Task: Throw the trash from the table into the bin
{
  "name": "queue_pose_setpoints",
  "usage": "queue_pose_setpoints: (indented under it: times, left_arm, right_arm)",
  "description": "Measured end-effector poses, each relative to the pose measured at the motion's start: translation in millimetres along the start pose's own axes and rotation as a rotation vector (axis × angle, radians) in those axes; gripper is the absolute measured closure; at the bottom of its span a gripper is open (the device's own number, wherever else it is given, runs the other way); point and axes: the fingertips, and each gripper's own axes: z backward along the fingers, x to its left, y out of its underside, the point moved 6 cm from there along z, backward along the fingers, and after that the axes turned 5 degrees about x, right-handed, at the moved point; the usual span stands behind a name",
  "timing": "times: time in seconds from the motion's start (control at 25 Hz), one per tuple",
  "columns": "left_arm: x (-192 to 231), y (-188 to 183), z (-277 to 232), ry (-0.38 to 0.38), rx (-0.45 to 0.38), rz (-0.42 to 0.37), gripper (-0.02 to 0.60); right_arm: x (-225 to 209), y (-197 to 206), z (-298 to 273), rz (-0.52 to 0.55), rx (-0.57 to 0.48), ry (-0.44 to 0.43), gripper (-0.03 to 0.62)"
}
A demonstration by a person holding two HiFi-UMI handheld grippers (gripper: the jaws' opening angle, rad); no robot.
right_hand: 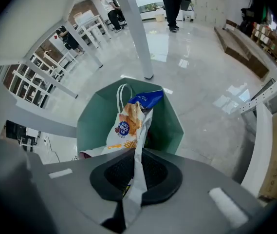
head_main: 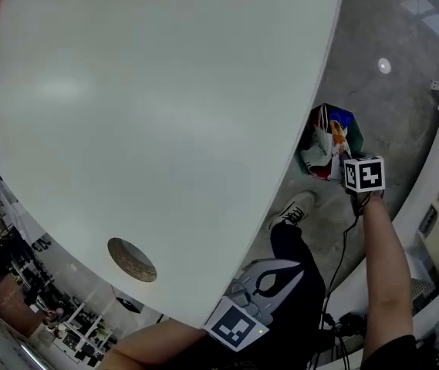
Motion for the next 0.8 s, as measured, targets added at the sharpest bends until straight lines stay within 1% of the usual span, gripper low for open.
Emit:
queue_pose_setpoints:
  times: [0.12,0.16,0.2,0.32,0.4,0.44,0.56,0.64,0.8]
  left_arm:
    - [0.4,1.0,-3.6,0.005,0.004,0.008,0.574]
    - [-0.3,1.6,-5.0,0.007,0.006,0.008,0.574]
    - [-0.8,2.0,-6.0,0.008,0.007,0.008,0.574]
    - [0.2,2.2,-6.7,0.012,0.006,0.006,0.574]
    - [-0.5,3.0,-6.3,0.017,0.014,0.0,0.574]
    - [-1.8,3.4,-6.1,0.02,0.02,-0.001,0.574]
    - [-7.5,1.3,-4.7,0.03,0.044,0.004,0.574]
    - [-11.4,-3.6,-2.9,0.038,0.048,-0.003,0.574]
    - [-24.5,-12.9,1.7,0.059,0.048,-0.022,0.574]
  right_arm:
    - [-1.1,-0.4,-6.7,0.001,0.027,-0.005,0.567]
    - [-2.0,0.2,-8.4,-0.004,0.029,-0.012,0.557]
    - [-2.8,0.6,-9.5,-0.014,0.028,-0.021,0.53]
    - [-4.1,-1.9,-7.5,-0.057,-0.004,-0.041,0.501]
    - [-4.2,-2.4,-2.7,-0.082,-0.042,-0.047,0.461]
    - [-4.2,-2.1,0.7,-0.093,-0.066,-0.052,0.44]
    - [-6.8,-2.6,19.1,-0.121,-0.17,-0.047,0.415]
    - [-8.9,-5.4,37.1,-0.148,-0.265,-0.041,0.414]
    - [-5.8,-3.0,77.5,-0.234,-0.452,-0.076,0.424]
